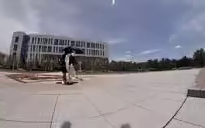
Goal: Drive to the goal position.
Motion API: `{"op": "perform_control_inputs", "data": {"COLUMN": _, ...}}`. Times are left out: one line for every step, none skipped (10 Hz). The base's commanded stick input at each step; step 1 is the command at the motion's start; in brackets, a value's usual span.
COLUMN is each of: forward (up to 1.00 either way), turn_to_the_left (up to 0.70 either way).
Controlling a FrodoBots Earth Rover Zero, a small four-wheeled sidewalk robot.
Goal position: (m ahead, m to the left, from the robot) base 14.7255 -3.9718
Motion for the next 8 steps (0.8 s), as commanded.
{"op": "perform_control_inputs", "data": {"forward": 0.70, "turn_to_the_left": -0.35}}
{"op": "perform_control_inputs", "data": {"forward": 0.70, "turn_to_the_left": -0.35}}
{"op": "perform_control_inputs", "data": {"forward": 0.70, "turn_to_the_left": -0.27}}
{"op": "perform_control_inputs", "data": {"forward": 0.70, "turn_to_the_left": 0.00}}
{"op": "perform_control_inputs", "data": {"forward": 0.70, "turn_to_the_left": 0.00}}
{"op": "perform_control_inputs", "data": {"forward": 0.70, "turn_to_the_left": 0.00}}
{"op": "perform_control_inputs", "data": {"forward": 0.70, "turn_to_the_left": 0.00}}
{"op": "perform_control_inputs", "data": {"forward": 0.70, "turn_to_the_left": 0.00}}
